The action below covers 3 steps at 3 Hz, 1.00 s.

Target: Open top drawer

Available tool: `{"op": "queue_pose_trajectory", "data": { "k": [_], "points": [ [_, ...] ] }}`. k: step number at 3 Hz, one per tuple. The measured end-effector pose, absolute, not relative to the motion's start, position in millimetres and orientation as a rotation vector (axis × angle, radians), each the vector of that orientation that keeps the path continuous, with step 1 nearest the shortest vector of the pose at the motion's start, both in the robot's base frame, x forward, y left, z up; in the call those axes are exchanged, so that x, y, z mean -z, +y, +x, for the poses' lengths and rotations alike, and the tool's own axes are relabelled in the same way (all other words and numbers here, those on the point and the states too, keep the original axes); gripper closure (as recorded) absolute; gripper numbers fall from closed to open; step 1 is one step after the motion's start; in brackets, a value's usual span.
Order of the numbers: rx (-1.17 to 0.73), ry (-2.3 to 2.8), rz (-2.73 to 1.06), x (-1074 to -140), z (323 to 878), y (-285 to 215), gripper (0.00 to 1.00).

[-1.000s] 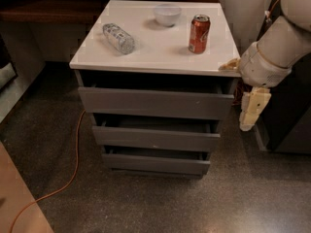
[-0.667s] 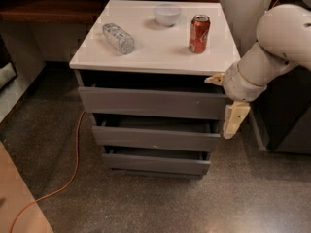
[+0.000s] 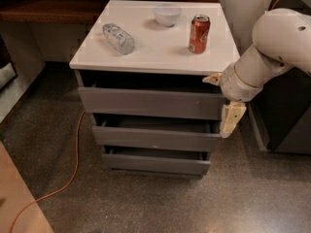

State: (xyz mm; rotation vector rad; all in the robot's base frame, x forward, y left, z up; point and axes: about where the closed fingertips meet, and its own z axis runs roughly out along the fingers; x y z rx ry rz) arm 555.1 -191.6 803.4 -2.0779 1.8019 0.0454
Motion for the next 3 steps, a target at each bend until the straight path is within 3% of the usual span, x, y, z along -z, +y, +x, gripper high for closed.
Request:
{"op": "queue_pose_trajectory", "data": {
  "k": [3],
  "points": [
    [-0.025, 1.757, -2.029, -729.1, 633.2, -158.2, 0.0]
  ]
}}
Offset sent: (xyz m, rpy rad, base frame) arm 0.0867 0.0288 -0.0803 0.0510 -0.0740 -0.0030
